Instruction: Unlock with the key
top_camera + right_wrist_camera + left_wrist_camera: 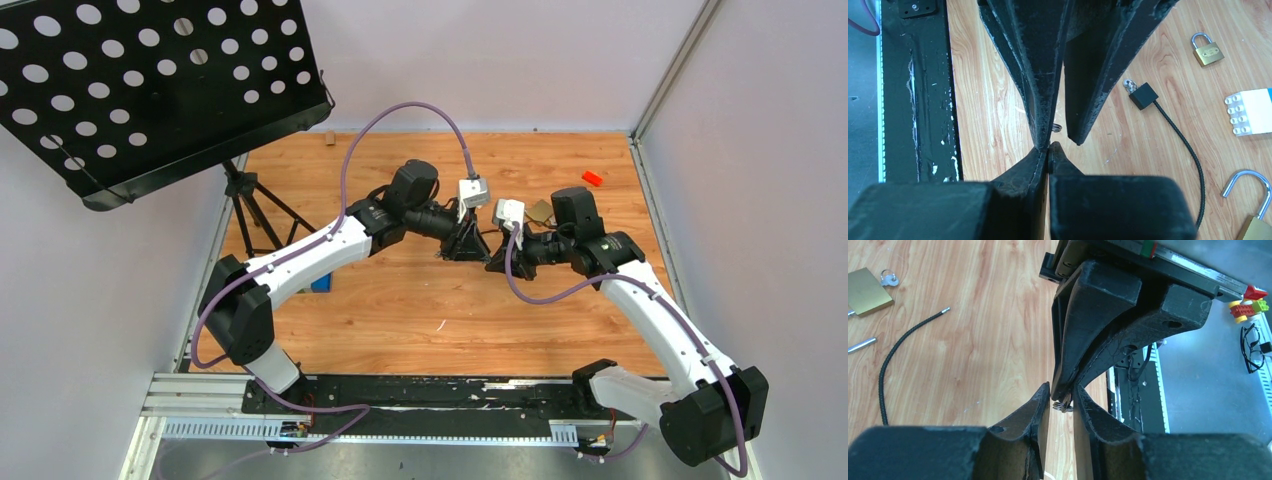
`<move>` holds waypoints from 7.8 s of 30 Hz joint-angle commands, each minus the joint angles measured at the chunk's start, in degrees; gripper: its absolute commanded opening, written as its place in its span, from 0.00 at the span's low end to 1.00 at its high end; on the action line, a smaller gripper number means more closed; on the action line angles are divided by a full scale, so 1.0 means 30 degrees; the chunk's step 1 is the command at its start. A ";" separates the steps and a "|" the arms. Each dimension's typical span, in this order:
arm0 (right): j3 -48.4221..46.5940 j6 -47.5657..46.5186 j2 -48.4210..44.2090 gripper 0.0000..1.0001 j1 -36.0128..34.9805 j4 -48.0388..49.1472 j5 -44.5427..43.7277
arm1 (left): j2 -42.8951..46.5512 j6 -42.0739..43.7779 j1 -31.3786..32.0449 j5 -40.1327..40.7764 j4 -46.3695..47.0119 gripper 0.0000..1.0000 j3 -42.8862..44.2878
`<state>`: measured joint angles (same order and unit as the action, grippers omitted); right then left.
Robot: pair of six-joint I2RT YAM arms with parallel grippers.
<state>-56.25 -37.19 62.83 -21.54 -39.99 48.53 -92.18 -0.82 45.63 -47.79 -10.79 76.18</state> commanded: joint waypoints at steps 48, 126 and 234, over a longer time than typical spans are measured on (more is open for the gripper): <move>-0.0498 0.0716 -0.0433 0.00 0.0124 0.0819 -0.0148 | 0.0350 0.2910 0.0216 -0.0061 -0.2218 0.14 0.0198; -2.0210 0.8892 2.4480 0.68 -0.1901 0.4397 -1.0154 | 1.0206 0.8323 -0.2815 0.5939 -0.8700 0.00 -0.5089; -0.9590 0.3875 1.6118 0.60 -0.2837 0.3256 -0.9344 | 1.2242 0.8089 -0.2814 0.6727 -0.7988 0.00 -0.5708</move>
<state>-81.28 -19.84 114.76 -30.55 -29.39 22.61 -56.82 23.09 37.26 -27.83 -36.56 59.27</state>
